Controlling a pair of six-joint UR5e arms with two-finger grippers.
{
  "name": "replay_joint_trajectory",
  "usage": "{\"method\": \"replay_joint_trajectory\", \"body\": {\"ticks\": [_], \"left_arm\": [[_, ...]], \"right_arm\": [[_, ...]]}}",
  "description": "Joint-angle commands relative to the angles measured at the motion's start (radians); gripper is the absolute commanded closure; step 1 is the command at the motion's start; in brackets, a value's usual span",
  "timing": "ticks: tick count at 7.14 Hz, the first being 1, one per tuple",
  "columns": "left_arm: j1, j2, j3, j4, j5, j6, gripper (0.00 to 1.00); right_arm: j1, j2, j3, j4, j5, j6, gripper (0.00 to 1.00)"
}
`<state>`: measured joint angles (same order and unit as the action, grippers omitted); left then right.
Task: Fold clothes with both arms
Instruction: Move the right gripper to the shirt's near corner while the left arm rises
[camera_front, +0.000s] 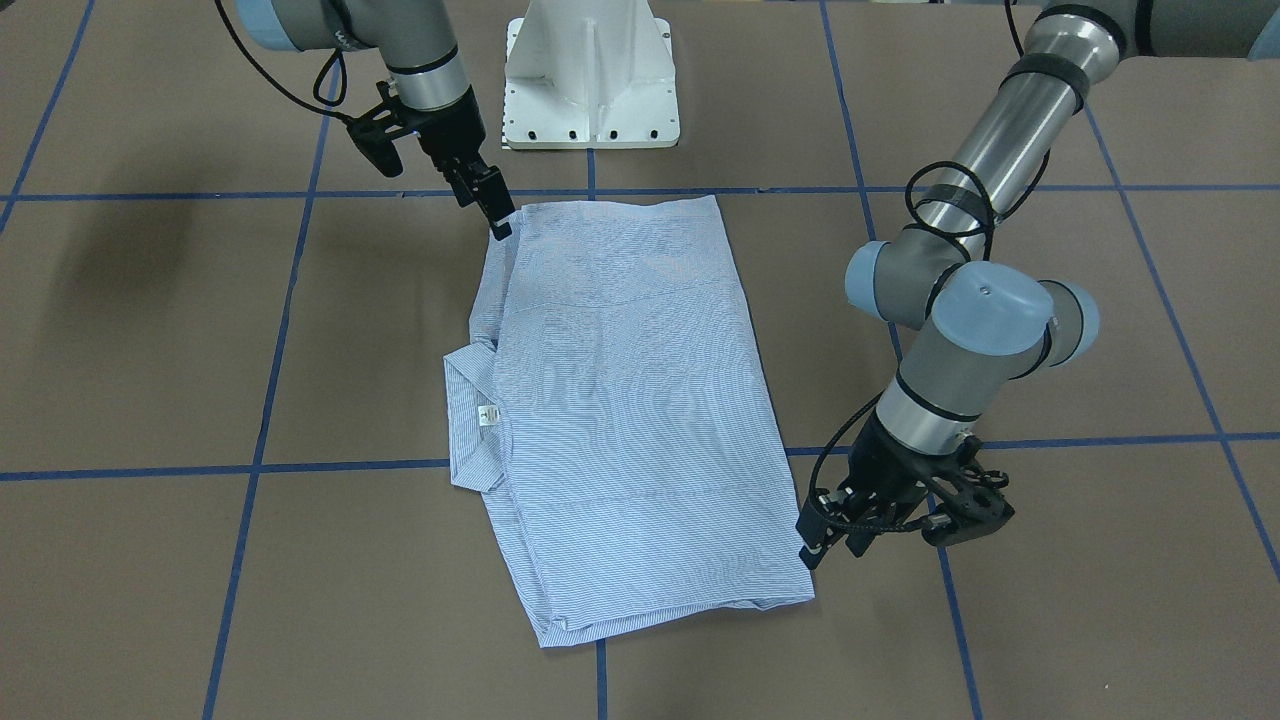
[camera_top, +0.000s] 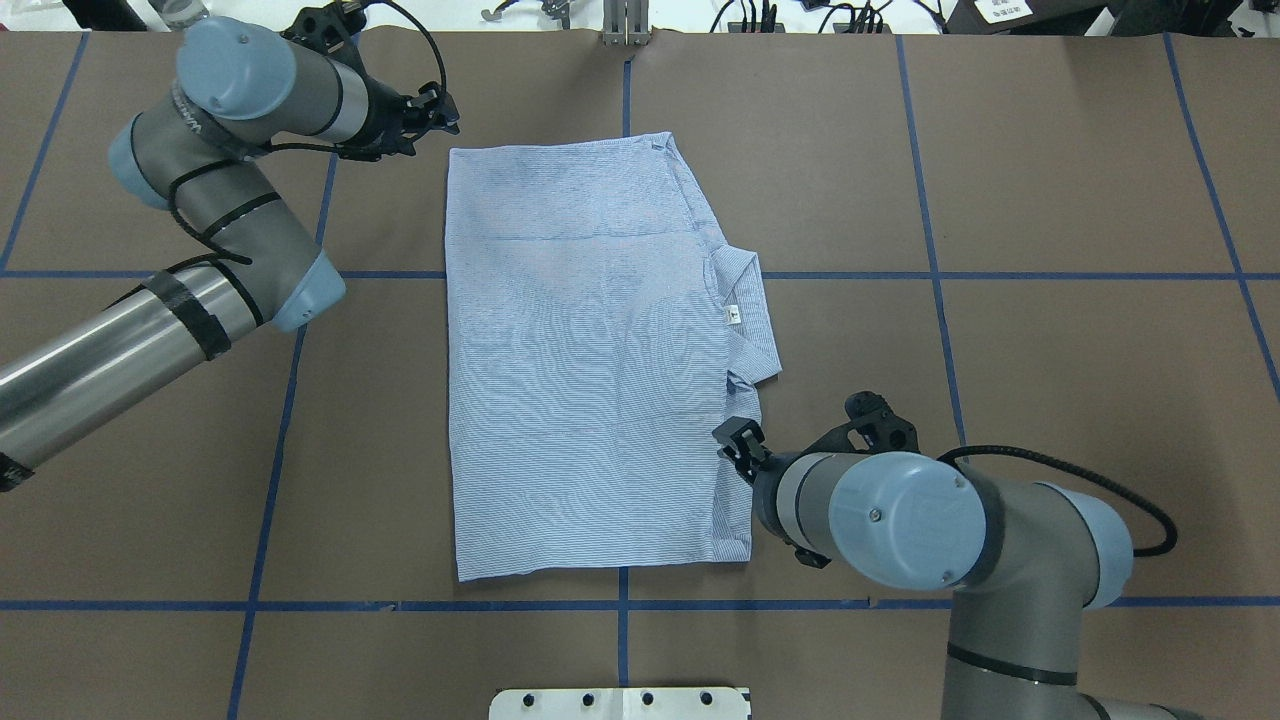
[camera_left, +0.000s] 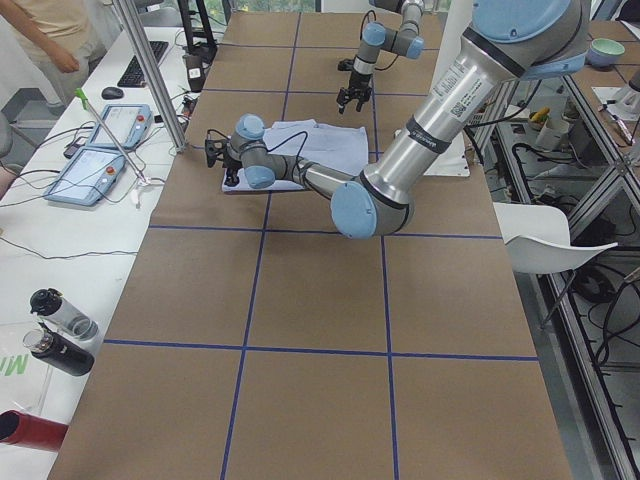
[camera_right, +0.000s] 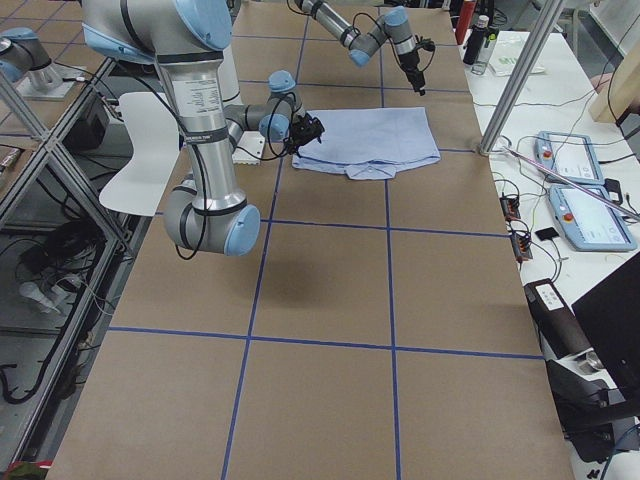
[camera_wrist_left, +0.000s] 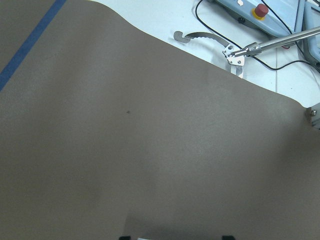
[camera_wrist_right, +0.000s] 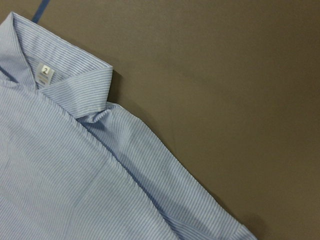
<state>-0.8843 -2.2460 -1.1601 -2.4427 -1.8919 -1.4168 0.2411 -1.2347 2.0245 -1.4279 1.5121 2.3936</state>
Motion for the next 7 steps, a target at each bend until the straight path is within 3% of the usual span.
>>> {"method": "replay_joint_trajectory", "body": {"ticks": [1,4,7], "left_arm": [[-0.008,0.135,-0.192,0.004,-0.057,-0.016,0.31],[-0.005,0.193,-0.3,0.039,-0.059,-0.082,0.31],[0.001,0.195,-0.303,0.042,-0.058,-0.096,0.28]], "right_arm": [[-0.078,0.018,-0.012,-0.037,-0.068,0.177,0.0],[-0.098,0.088,-0.024,-0.148,-0.092,0.289,0.0],[-0.1,0.129,-0.092,-0.151,-0.105,0.34,0.02]]}}
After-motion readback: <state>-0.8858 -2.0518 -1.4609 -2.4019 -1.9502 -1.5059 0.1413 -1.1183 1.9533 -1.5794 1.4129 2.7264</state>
